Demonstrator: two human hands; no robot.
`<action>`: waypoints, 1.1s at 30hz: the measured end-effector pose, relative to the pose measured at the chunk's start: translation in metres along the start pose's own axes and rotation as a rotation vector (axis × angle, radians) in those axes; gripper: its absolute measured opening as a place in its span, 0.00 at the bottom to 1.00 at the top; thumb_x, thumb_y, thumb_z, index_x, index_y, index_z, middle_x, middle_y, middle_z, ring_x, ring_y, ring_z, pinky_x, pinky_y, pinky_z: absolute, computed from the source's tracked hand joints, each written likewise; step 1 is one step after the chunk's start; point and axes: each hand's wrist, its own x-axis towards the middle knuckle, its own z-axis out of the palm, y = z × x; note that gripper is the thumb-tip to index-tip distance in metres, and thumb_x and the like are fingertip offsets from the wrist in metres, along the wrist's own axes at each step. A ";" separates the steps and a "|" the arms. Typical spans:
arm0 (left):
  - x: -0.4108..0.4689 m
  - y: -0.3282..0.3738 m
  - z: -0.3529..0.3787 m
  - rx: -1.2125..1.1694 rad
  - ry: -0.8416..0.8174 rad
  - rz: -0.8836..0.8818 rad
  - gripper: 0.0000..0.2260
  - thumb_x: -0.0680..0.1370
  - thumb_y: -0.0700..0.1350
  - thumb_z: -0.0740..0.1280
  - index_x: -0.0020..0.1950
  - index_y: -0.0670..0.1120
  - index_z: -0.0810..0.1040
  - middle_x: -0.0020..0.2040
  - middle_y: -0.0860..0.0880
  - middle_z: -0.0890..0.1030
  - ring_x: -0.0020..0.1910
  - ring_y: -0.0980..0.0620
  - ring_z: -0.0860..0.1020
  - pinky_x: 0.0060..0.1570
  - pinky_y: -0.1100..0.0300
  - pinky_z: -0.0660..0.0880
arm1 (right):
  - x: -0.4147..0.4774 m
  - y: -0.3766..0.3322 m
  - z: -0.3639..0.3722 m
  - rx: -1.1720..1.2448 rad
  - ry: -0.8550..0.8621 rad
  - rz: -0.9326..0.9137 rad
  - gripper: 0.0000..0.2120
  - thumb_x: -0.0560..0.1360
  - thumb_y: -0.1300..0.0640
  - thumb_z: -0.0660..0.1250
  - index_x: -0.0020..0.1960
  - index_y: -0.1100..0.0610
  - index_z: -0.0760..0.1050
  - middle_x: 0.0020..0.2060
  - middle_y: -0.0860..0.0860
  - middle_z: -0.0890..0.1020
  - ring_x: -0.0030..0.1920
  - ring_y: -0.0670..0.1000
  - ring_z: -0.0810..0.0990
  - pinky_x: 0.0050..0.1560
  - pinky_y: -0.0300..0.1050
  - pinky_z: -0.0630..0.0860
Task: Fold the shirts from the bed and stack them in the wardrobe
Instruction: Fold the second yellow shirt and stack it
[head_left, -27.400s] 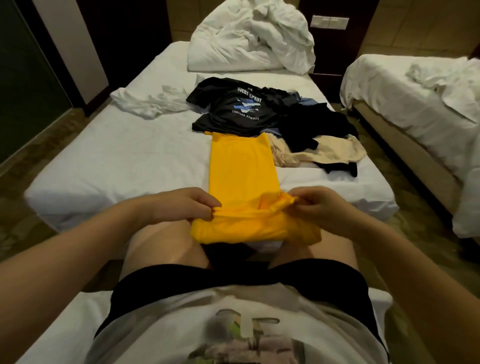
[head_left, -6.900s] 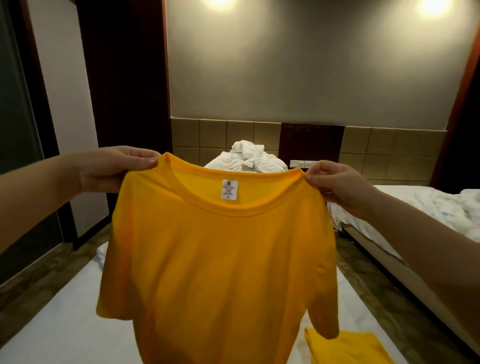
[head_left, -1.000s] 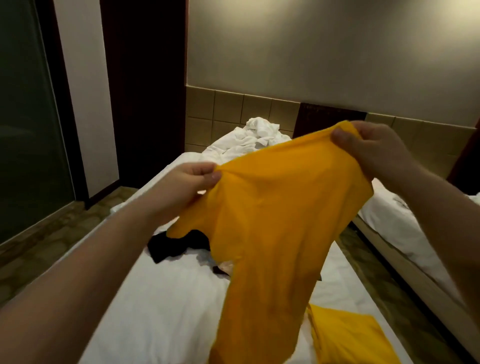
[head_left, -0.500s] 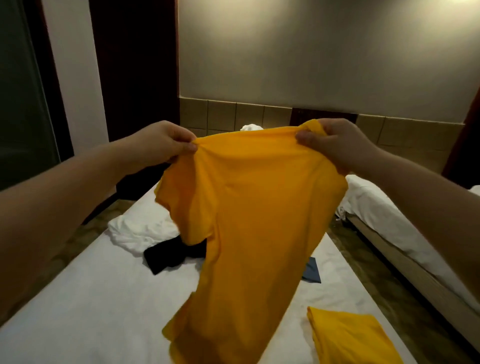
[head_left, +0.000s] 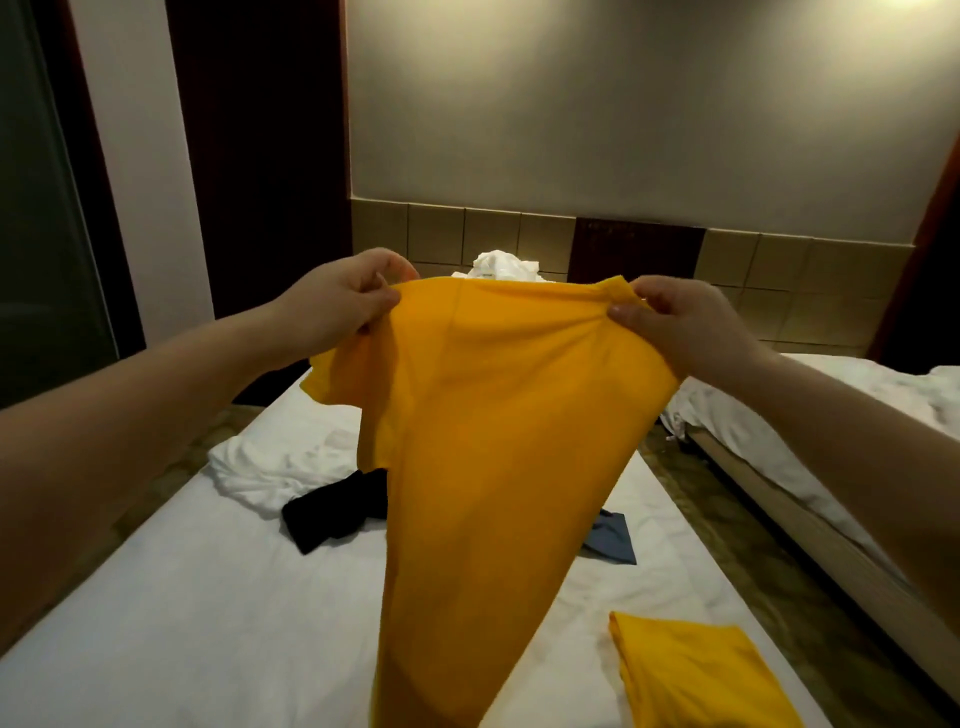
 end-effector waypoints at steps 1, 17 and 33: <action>-0.001 -0.001 0.001 0.035 0.002 0.007 0.14 0.81 0.44 0.56 0.67 0.46 0.68 0.53 0.45 0.72 0.52 0.47 0.72 0.53 0.55 0.68 | -0.001 0.001 0.002 -0.095 0.024 -0.014 0.16 0.77 0.50 0.63 0.61 0.56 0.75 0.50 0.48 0.75 0.51 0.51 0.74 0.48 0.45 0.70; -0.005 0.004 -0.014 -0.245 -0.018 -0.023 0.02 0.77 0.45 0.63 0.47 0.47 0.74 0.47 0.46 0.77 0.51 0.43 0.77 0.54 0.50 0.76 | -0.002 -0.022 -0.003 0.087 0.009 0.020 0.18 0.80 0.50 0.57 0.65 0.60 0.68 0.51 0.51 0.74 0.51 0.52 0.74 0.51 0.47 0.69; -0.025 0.018 -0.047 -0.027 0.084 0.184 0.07 0.79 0.48 0.61 0.57 0.51 0.70 0.52 0.50 0.73 0.51 0.50 0.73 0.47 0.60 0.71 | -0.001 -0.089 -0.048 0.055 -0.061 -0.012 0.16 0.73 0.52 0.69 0.58 0.50 0.71 0.45 0.48 0.76 0.41 0.46 0.75 0.42 0.37 0.71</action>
